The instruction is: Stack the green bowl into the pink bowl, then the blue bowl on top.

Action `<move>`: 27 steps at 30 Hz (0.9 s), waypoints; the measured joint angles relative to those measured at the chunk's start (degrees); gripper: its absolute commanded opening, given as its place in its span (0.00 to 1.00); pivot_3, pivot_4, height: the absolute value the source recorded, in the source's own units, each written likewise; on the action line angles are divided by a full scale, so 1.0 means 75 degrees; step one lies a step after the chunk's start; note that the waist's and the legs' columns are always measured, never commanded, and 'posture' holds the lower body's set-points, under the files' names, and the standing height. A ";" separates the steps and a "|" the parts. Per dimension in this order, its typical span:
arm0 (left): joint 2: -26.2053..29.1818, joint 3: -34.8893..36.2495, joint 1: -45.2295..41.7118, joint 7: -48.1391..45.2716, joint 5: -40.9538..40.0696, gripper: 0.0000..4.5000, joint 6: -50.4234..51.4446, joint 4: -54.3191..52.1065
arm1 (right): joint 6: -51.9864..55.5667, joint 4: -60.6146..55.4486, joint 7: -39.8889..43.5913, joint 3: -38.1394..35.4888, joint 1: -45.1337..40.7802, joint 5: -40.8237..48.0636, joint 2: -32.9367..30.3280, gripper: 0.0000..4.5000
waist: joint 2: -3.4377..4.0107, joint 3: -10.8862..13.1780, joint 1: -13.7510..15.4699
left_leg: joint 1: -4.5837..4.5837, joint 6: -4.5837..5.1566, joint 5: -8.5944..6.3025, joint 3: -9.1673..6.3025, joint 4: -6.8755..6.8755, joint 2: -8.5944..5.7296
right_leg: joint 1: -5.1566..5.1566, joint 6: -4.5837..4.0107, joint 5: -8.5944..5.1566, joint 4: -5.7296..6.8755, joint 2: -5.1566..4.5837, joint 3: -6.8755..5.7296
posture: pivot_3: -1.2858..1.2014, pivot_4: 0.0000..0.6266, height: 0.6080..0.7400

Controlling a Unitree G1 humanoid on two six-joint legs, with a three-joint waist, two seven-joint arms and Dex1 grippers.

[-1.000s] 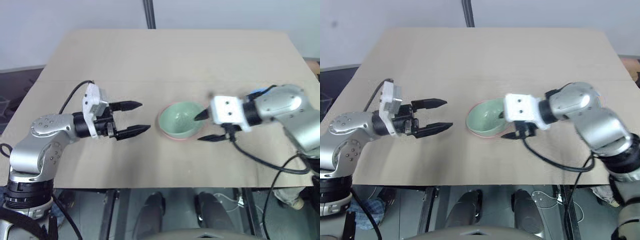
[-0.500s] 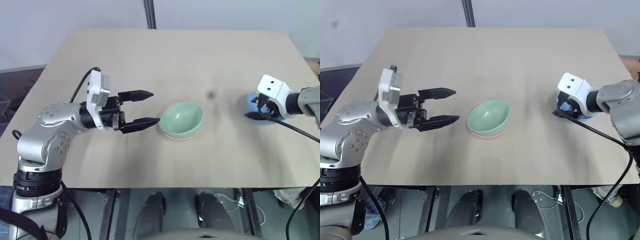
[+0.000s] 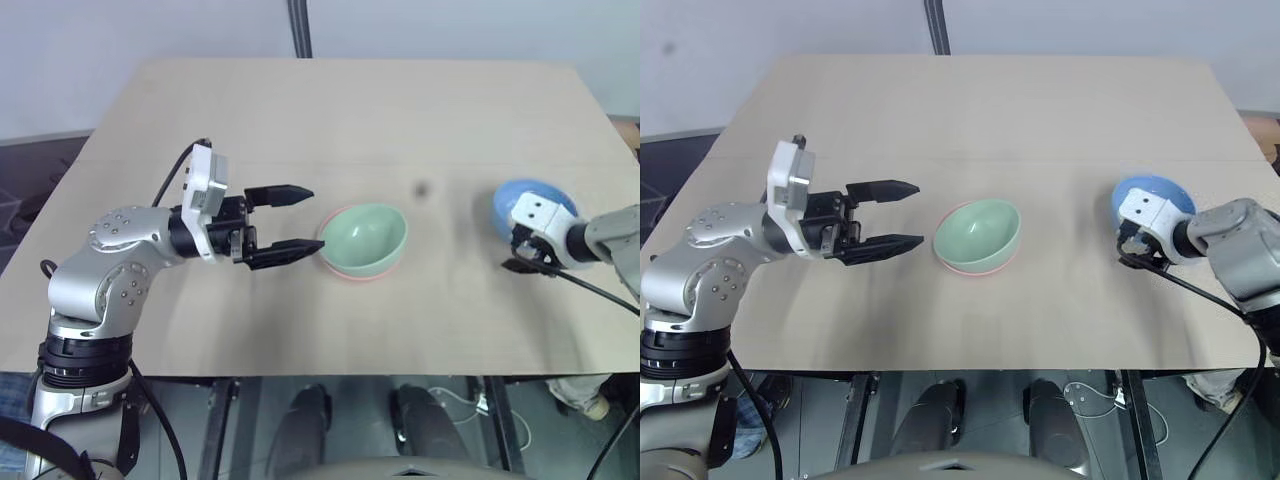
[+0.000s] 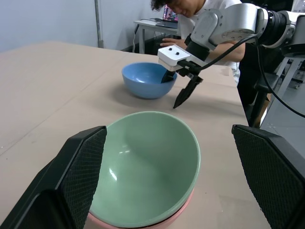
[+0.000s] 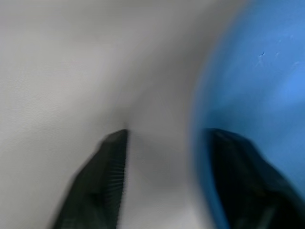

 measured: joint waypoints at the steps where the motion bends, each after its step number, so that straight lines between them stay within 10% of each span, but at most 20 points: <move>1: 0.0000 0.0000 0.0001 -0.0015 0.0001 0.99 -0.0001 0.0001 | -0.0055 0.0004 -0.0025 0.0000 0.0000 -0.0039 0.0000 0.26 | 0.0000 0.0000 0.0004 | 0.0000 0.0000 0.0000 -0.0001 0.0000 0.0000 | 0.0000 0.0000 0.0000 0.0000 0.0000 0.0000 | 0.52 0.24 1.00; 4: 0.0000 0.0000 0.0002 -0.0033 0.0002 0.99 -0.0001 0.0002 | -0.0277 -0.0073 -0.0130 -0.0084 -0.0058 -0.0181 -0.0009 0.01 | -0.0004 -0.0003 0.0008 | 0.0002 0.0000 0.0000 -0.0001 0.0003 0.0000 | 0.0003 0.0000 0.0000 -0.0001 0.0000 0.0000 | 0.52 0.24 1.00; 27: 0.0106 0.0006 0.0151 -0.0141 0.0042 0.99 -0.0055 0.0080 | 0.0372 -0.3614 0.0509 -0.0499 -0.2151 0.2436 0.1733 0.01 | 0.0001 0.0000 0.0033 | -0.0002 0.0000 0.0000 -0.0028 0.0011 -0.0001 | 0.0016 0.0000 0.0000 -0.0004 -0.0001 -0.0024 | 0.52 0.24 1.00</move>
